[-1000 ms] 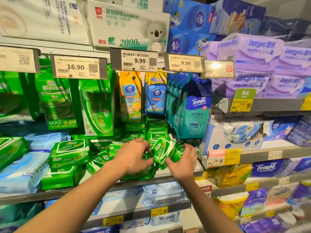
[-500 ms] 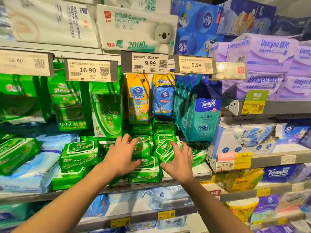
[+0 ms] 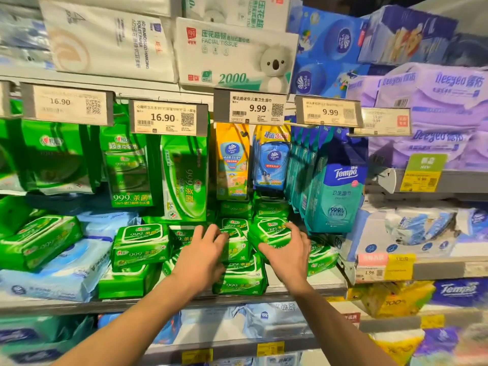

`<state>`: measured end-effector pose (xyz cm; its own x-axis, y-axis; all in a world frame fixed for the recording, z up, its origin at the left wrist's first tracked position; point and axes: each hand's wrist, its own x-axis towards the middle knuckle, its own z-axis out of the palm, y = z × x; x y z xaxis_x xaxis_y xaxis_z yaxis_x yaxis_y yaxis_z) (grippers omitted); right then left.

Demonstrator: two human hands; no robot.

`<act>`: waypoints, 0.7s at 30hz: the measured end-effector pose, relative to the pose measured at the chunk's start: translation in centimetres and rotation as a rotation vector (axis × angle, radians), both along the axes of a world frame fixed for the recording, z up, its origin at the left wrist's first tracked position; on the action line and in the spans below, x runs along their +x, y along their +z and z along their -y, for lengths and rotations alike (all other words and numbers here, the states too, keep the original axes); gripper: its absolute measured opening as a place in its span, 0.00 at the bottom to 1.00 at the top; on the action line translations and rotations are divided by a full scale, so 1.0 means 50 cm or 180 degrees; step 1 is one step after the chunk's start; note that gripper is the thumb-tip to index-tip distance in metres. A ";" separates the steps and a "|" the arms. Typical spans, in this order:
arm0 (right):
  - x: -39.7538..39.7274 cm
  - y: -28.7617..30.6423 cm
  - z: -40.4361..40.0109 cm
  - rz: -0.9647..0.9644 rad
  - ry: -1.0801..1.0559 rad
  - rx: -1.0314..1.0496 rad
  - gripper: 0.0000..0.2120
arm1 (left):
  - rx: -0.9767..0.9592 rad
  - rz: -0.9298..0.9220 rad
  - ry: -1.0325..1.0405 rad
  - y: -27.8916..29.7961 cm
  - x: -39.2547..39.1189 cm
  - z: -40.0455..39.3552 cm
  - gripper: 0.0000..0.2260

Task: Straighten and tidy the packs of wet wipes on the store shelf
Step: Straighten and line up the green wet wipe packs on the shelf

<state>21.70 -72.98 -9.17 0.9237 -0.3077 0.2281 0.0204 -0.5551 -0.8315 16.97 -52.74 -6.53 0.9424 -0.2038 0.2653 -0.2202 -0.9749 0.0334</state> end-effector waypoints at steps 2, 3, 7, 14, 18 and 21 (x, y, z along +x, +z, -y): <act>0.007 0.005 -0.007 -0.0021 -0.0035 0.0006 0.44 | 0.0008 0.0090 -0.0134 0.002 -0.016 -0.013 0.32; 0.011 0.011 -0.014 -0.0017 -0.0045 0.0003 0.44 | 0.0014 0.0166 -0.0192 0.002 -0.025 -0.021 0.32; 0.042 0.040 -0.059 0.0052 -0.0018 -0.0081 0.44 | 0.0068 0.0408 -0.0187 -0.006 -0.054 -0.064 0.33; 0.103 0.067 -0.157 -0.0009 -0.0114 -0.0321 0.44 | -0.0365 0.0499 -0.0132 -0.045 -0.097 -0.119 0.33; 0.123 0.043 -0.201 -0.0204 -0.0143 -0.0704 0.42 | -0.0474 0.0562 -0.0117 -0.043 -0.097 -0.114 0.29; 0.129 0.026 -0.222 -0.0342 -0.0238 -0.0824 0.40 | -0.0585 0.0623 -0.0100 -0.041 -0.096 -0.109 0.27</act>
